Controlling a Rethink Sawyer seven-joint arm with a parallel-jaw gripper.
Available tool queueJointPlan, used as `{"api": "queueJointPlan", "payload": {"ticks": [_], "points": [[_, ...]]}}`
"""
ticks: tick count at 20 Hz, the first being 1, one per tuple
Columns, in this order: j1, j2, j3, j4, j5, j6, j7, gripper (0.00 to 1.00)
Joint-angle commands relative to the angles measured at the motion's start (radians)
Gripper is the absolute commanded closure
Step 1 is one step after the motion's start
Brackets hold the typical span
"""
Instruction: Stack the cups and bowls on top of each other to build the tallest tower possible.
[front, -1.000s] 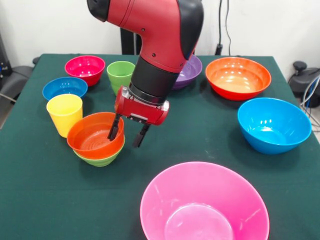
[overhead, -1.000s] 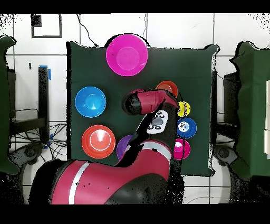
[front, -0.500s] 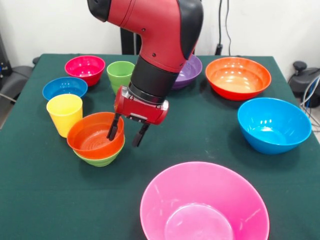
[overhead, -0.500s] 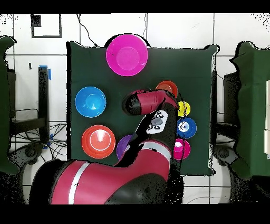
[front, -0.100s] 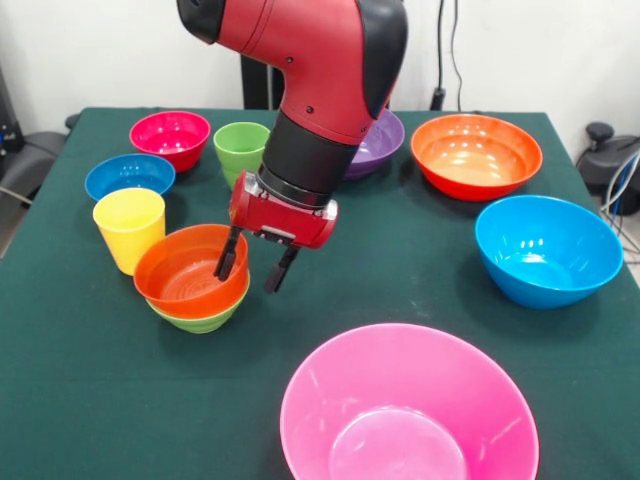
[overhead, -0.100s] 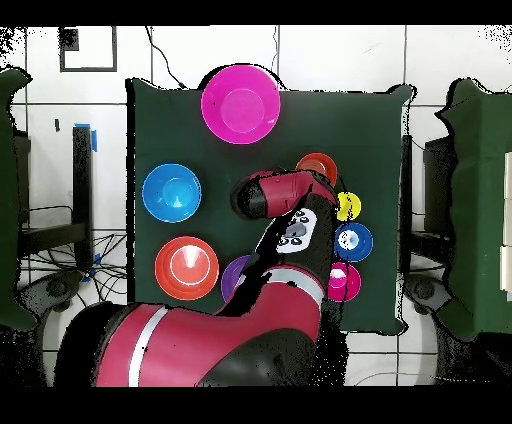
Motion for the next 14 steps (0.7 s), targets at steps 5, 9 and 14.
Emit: {"api": "queueJointPlan", "payload": {"ticks": [5,9,14], "points": [[0.005,0.002,0.121,0.017,-0.057,0.007,-0.007,1.00],[0.006,0.011,0.119,0.019,-0.050,-0.012,0.014,1.00],[0.015,0.013,0.109,0.015,-0.062,-0.015,0.008,1.00]]}}
